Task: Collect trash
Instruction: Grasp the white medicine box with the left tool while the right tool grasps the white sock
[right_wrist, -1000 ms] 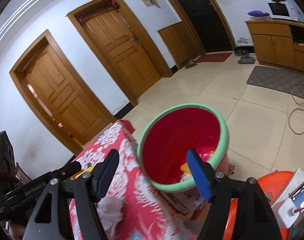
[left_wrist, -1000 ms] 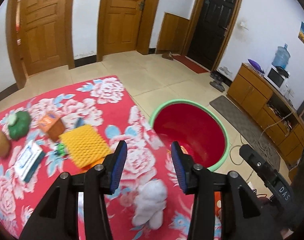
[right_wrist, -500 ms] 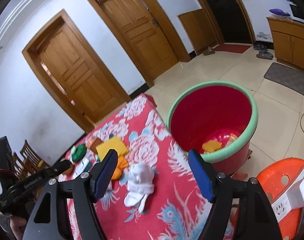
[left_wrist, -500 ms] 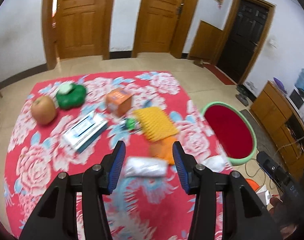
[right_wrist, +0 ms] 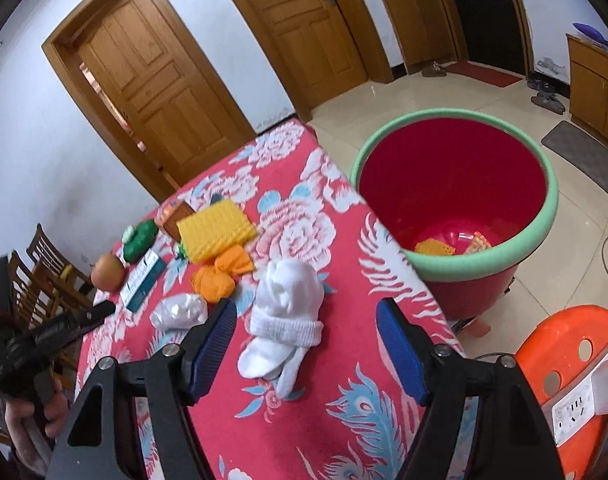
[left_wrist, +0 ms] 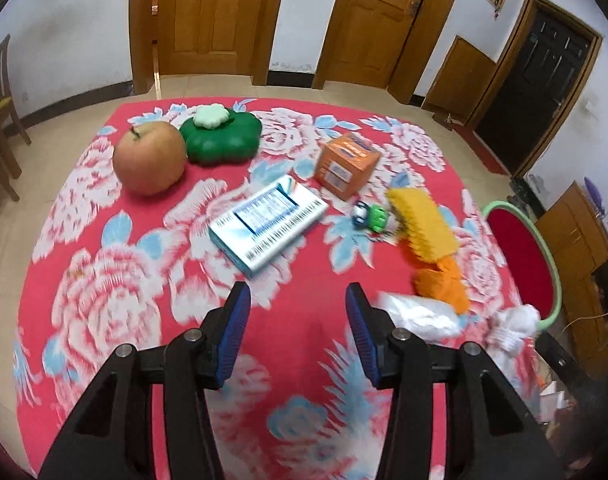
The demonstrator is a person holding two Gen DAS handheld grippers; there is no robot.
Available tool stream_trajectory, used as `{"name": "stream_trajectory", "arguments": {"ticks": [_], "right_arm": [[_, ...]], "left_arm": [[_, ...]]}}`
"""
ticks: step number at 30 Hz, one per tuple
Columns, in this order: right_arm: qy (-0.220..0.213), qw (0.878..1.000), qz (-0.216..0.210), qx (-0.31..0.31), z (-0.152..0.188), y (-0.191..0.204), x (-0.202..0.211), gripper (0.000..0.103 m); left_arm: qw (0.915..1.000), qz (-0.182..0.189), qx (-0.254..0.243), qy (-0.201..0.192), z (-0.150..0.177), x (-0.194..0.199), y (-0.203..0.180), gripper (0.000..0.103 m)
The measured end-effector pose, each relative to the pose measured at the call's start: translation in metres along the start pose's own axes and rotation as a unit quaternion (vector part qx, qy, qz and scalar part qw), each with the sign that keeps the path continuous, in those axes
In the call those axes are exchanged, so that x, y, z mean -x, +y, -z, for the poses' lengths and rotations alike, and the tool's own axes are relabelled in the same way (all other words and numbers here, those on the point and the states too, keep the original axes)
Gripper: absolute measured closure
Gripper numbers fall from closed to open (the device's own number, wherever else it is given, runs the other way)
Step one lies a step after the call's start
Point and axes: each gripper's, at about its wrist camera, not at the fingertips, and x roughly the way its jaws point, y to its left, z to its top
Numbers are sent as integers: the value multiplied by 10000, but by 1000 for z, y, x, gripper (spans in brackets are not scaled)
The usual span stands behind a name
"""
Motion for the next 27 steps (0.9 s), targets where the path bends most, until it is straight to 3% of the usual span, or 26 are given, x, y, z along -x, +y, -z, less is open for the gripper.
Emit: {"name": "stream_trajectory", "arguments": {"ticks": [6, 11, 13, 24, 27], "right_arm": [[198, 9997, 108, 136, 4, 5, -12, 28], [341, 9990, 190, 200, 8, 8, -20, 28], [383, 9989, 186, 197, 9, 8, -24, 28], [475, 9973, 404, 395, 9, 16, -35, 28], [452, 9976, 379, 375, 9, 16, -34, 28]], "left_arm": [[9989, -301, -336, 143, -27, -31, 14, 39], [9965, -470, -659, 197, -41, -50, 17, 37], [9958, -417, -787, 217, -45, -55, 15, 29], [9939, -1, -1035, 378, -53, -75, 12, 28], [9912, -55, -1224, 499, -45, -83, 3, 28]]}}
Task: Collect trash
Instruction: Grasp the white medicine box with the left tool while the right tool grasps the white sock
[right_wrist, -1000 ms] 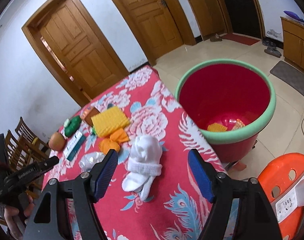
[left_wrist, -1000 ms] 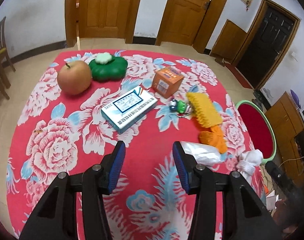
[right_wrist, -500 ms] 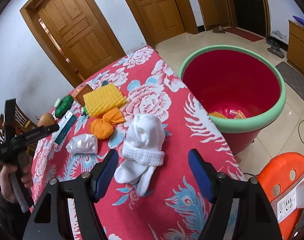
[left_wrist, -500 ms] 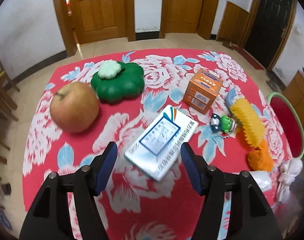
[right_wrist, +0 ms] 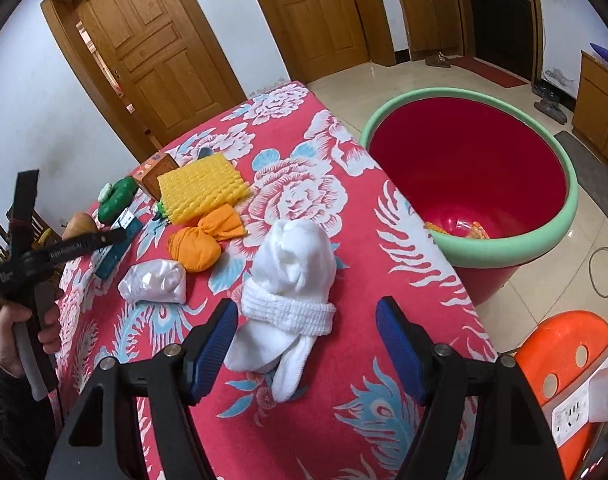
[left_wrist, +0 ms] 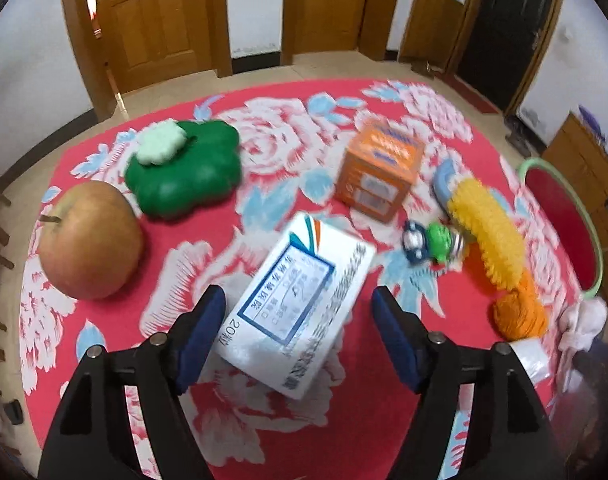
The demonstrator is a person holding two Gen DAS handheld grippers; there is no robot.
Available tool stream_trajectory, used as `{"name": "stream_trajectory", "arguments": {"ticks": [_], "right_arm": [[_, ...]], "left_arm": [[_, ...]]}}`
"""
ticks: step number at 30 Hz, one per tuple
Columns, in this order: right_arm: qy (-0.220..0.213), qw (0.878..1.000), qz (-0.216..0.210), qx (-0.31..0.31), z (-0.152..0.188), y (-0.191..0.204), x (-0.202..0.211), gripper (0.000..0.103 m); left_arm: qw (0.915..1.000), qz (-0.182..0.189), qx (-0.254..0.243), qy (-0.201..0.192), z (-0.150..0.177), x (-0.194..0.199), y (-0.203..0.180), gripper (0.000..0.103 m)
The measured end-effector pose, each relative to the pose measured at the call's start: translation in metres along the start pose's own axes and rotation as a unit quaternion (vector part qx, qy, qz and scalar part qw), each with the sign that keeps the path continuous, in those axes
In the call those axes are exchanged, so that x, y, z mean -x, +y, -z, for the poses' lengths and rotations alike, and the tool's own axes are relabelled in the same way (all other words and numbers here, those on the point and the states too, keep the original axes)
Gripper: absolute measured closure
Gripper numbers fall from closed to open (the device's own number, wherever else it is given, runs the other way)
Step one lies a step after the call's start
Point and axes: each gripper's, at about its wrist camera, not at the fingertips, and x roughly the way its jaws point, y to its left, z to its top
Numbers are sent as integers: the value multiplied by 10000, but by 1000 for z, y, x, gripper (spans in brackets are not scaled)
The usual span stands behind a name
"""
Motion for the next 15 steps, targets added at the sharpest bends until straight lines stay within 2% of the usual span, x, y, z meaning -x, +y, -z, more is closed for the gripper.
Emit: {"name": "stream_trajectory", "arguments": {"ticks": [3, 5, 6, 7, 10, 12, 15], "right_arm": [[-2, 10000, -30, 26, -1, 0, -1, 30], [-3, 10000, -53, 42, -2, -1, -1, 33], [-9, 10000, -76, 38, -2, -2, -1, 36], [-23, 9999, -114, 27, -3, -3, -1, 37], [-26, 9997, -251, 25, -2, -5, -2, 50], [-25, 9995, -331, -1, 0, -5, -1, 60], [-44, 9993, -374, -80, 3, -7, 1, 69]], "left_arm": [[9998, -70, -170, 48, 4, -4, -9, 30], [9999, 45, -134, 1, 4, -3, -11, 38], [9999, 62, -126, -32, 4, -2, -12, 47], [9999, 59, -122, -60, 4, -1, -13, 49], [9999, 40, -37, -95, 7, 1, -15, 49], [9997, 192, 96, -125, 12, 7, -17, 50], [9989, 333, 240, -222, 20, 21, -19, 50]]}}
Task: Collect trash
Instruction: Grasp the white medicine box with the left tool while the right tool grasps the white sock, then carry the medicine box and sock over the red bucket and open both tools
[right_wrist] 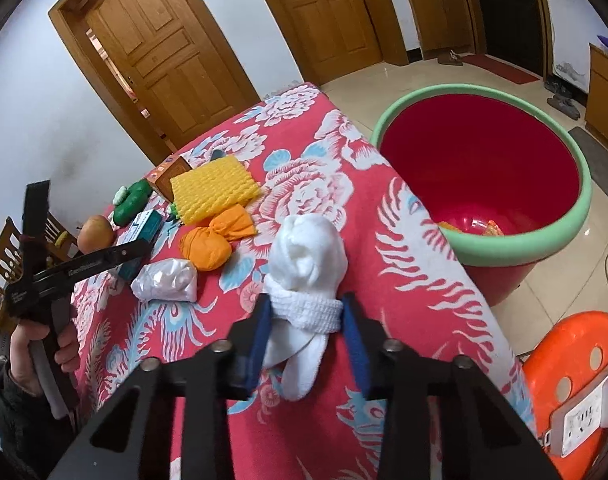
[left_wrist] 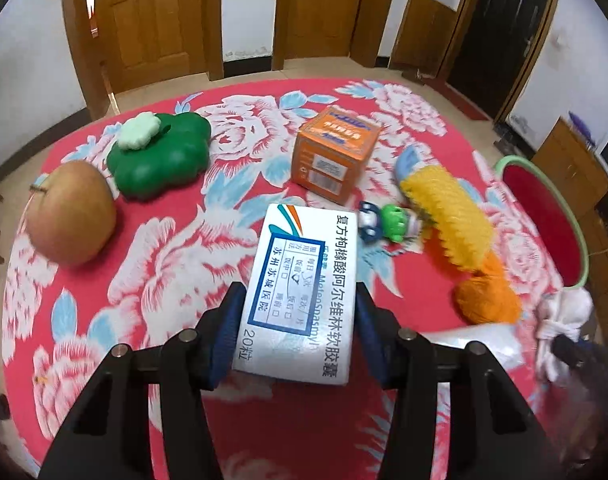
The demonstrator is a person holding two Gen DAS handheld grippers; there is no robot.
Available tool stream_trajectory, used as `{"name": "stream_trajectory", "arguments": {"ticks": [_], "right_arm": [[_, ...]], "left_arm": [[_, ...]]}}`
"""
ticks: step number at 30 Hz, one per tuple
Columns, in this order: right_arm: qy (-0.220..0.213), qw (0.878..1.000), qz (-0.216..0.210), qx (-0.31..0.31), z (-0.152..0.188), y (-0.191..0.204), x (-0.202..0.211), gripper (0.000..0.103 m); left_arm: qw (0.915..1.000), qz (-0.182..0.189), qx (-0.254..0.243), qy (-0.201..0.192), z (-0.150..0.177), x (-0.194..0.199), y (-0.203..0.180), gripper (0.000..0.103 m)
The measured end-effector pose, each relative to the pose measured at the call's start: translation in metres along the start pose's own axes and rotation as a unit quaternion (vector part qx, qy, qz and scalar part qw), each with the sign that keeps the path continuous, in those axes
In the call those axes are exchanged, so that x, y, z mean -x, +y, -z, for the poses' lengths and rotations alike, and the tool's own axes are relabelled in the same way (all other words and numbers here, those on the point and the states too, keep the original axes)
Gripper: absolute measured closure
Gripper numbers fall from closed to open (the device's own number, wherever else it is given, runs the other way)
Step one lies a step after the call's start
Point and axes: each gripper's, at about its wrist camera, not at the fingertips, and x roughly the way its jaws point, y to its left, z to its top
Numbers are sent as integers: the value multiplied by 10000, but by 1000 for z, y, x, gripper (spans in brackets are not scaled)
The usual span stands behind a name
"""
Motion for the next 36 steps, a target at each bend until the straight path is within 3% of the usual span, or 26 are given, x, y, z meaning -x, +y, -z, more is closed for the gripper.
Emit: {"name": "stream_trajectory", "arguments": {"ticks": [6, 15, 23, 29, 36], "right_arm": [[-119, 9994, -223, -251, 4, -10, 10, 80], [-454, 9983, -318, -179, -2, -1, 39, 81], [-472, 9984, -184, -247, -2, -15, 40, 76], [-594, 9978, -125, -253, -2, -24, 47, 80], [-954, 9952, -37, -232, -25, -34, 69, 81]], "left_arm": [[9990, 226, 258, -298, 10, 35, -4, 50], [9975, 394, 132, -577, 12, 73, -28, 50], [9964, 603, 60, -594, 15, 78, -51, 50], [9959, 712, 38, -561, 22, 79, -63, 50], [9948, 868, -78, -536, 12, 75, -86, 50]]}}
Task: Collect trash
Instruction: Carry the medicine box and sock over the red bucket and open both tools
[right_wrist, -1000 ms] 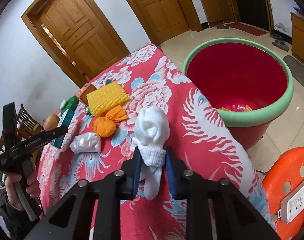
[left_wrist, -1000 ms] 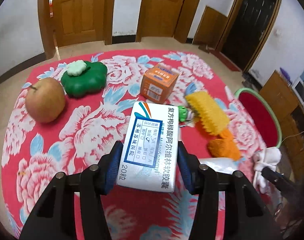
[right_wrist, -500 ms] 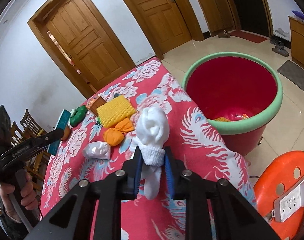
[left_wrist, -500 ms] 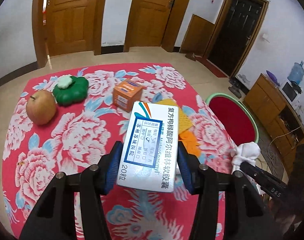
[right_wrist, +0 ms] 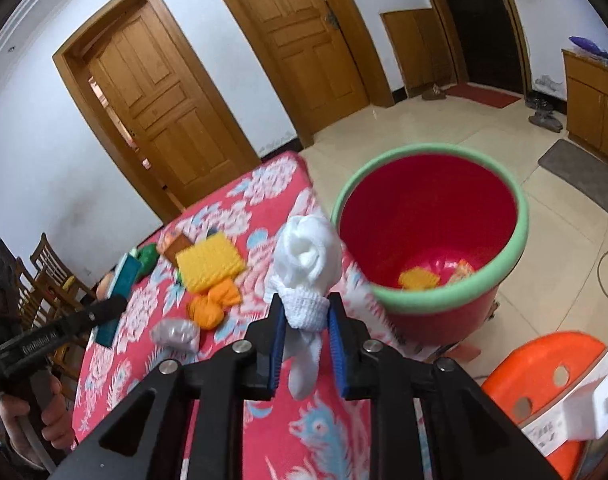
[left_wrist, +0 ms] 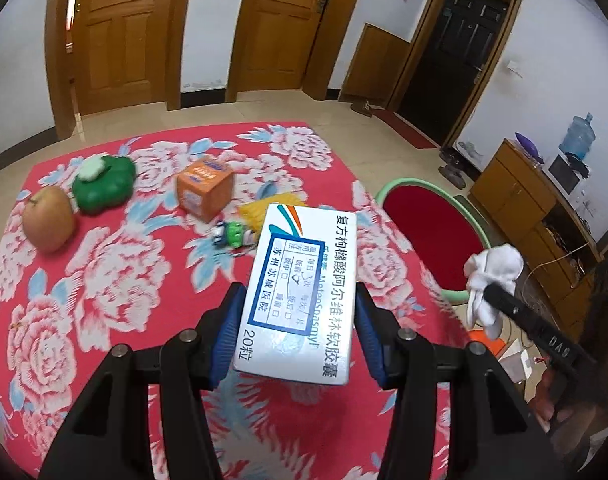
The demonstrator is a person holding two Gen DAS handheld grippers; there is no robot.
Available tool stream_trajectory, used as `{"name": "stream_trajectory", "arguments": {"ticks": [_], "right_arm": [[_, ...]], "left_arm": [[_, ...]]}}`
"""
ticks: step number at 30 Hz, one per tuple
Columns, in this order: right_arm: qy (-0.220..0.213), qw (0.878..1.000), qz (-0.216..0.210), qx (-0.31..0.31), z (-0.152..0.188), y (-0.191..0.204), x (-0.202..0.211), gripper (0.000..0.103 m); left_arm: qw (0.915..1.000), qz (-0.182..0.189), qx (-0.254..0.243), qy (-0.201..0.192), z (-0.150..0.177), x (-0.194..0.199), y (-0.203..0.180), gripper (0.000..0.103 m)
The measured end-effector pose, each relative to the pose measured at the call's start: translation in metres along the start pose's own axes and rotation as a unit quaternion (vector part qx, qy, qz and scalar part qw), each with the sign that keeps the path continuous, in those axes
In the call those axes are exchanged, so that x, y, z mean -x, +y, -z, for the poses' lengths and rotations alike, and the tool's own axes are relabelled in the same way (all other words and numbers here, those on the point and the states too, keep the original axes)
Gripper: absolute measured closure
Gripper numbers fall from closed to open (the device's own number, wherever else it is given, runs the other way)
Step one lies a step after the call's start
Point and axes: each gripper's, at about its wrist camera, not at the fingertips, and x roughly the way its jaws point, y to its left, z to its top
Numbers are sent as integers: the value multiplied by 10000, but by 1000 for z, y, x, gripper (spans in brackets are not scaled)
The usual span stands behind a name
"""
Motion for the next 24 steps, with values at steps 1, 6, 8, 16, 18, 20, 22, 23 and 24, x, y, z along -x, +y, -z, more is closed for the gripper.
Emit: {"name": "stream_trajectory", "arguments": {"ticks": [1, 6, 8, 16, 18, 20, 22, 23, 24], "right_arm": [[-50, 10000, 32, -8, -5, -2, 2, 80], [-247, 9994, 188, -150, -28, -22, 9, 80], [-275, 9990, 286, -229, -34, -31, 8, 80], [-258, 9949, 601, -768, -47, -74, -13, 80], [-241, 9929, 711, -922, -49, -86, -21, 78], [-212, 9912, 799, -1035, -51, -95, -28, 78], [-185, 9896, 886, -1117, -54, -104, -34, 77], [-178, 9888, 921, -1160, -55, -108, -36, 77], [-181, 9881, 939, -1201, -56, -112, -38, 77]], "left_arm": [[10000, 33, -11, 11, -2, -2, -4, 50], [9995, 227, -171, 143, -15, -24, -36, 50], [9990, 302, -269, 197, -20, -34, -50, 50], [9960, 548, -521, 486, -42, -89, -105, 50], [9951, 594, -552, 562, -47, -105, -117, 50], [9944, 609, -596, 628, -50, -118, -126, 49], [9936, 617, -645, 698, -53, -132, -133, 49], [9931, 634, -662, 732, -54, -138, -137, 49], [9923, 667, -695, 777, -55, -146, -142, 49]]}}
